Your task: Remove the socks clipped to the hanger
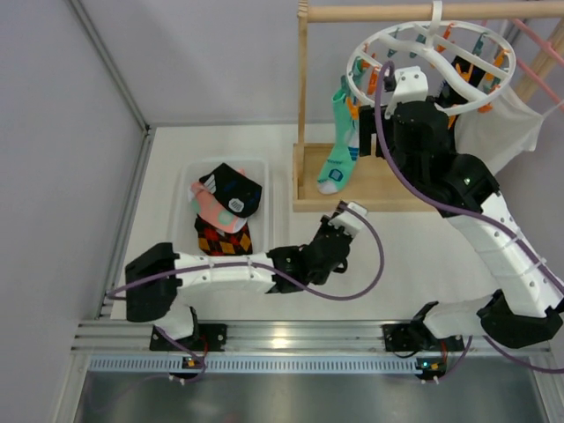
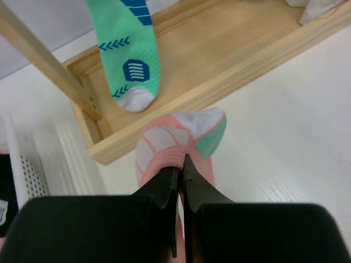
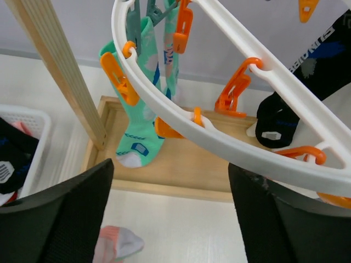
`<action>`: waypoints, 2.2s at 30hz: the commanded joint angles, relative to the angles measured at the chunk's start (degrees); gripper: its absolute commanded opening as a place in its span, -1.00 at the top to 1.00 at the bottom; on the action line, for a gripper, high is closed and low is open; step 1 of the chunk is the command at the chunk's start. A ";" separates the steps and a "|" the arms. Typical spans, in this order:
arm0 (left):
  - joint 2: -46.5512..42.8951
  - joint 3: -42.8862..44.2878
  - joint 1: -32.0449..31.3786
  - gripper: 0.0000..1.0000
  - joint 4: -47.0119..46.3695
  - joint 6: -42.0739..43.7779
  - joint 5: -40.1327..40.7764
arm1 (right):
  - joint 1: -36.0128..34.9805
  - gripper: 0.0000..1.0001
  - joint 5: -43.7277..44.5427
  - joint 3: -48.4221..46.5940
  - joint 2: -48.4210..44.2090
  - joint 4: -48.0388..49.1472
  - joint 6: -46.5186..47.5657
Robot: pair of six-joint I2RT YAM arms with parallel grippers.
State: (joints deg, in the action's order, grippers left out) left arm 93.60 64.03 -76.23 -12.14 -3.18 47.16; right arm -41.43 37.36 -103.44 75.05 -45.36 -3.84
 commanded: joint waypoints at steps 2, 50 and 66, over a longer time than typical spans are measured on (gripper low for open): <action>-13.25 -3.46 3.79 1.00 7.29 -11.56 -1.72 | 0.74 -0.75 -3.26 1.13 -4.90 1.95 -1.43; -12.57 7.96 29.38 -0.97 14.10 -11.33 -44.51 | 0.74 -0.99 -7.29 29.76 -37.33 5.61 -7.59; 15.09 19.54 29.64 -0.97 -6.49 0.79 -40.23 | 0.74 -0.99 -26.19 37.34 -50.61 12.05 -3.82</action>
State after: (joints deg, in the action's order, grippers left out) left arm 105.65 78.15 -46.92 -11.03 -7.18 3.42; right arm -41.08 15.31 -67.05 25.06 -36.56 -9.93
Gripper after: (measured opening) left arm 0.984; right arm 0.993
